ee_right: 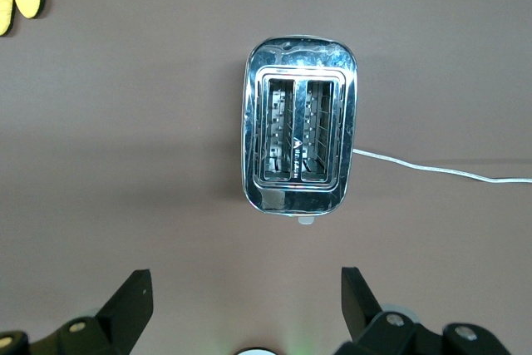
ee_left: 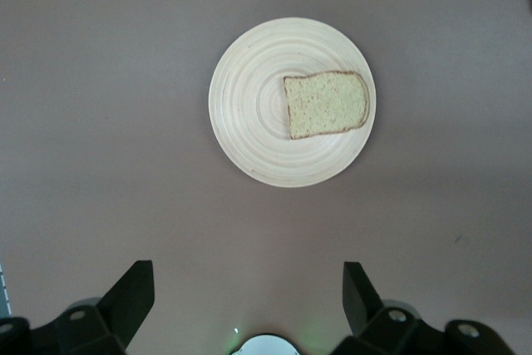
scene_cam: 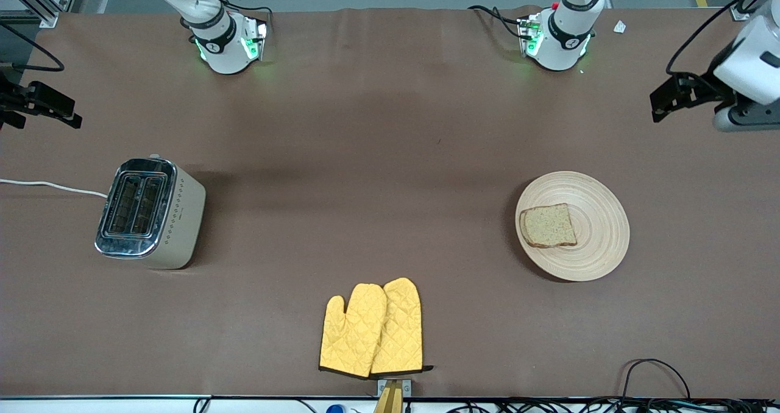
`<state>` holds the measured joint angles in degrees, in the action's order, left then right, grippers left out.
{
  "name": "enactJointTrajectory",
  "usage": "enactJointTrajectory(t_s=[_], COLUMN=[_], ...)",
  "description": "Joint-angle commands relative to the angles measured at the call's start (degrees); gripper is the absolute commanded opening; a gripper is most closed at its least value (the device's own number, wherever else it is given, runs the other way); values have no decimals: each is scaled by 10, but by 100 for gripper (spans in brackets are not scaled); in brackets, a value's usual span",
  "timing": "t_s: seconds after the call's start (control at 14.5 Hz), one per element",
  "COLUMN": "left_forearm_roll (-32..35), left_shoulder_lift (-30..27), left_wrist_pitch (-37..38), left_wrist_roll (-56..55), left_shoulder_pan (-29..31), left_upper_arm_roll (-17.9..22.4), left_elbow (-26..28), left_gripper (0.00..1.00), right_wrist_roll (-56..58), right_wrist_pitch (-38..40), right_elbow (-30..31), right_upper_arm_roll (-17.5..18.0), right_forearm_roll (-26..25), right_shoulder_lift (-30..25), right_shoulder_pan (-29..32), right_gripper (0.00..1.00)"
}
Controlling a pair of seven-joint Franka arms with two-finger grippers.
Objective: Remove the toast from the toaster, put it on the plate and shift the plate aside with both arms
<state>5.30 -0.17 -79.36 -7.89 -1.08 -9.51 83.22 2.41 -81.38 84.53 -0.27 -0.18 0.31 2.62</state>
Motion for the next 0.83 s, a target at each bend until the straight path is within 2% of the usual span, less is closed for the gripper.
enactJointTrajectory(t_s=[0.0,0.21,0.41,0.76], left_forearm_roll=[-10,-42,-66,-65], left_shoulder_lift=[-68,-112,-107,-94], left_wrist_pitch=[-9,-33,-31,-32], left_wrist_roll=[-1,0,-2,9], left_shoulder_pan=[-16,-19,-16,-16], left_upper_arm_roll=[19,47,50,50], left_elbow=[77,131,128,114], left_gripper=[100,100,100,100], right_wrist_roll=[7,8,9,35], right_wrist_pitch=[7,8,10,23], right_elbow=[-6,-6,-6,-6], right_upper_arm_roll=[2,0,0,0], right_forearm_roll=[9,9,9,9], right_shoulder_lift=[2,2,1,0], right_shoulder_pan=[5,8,20,49], right_gripper=[100,100,100,100])
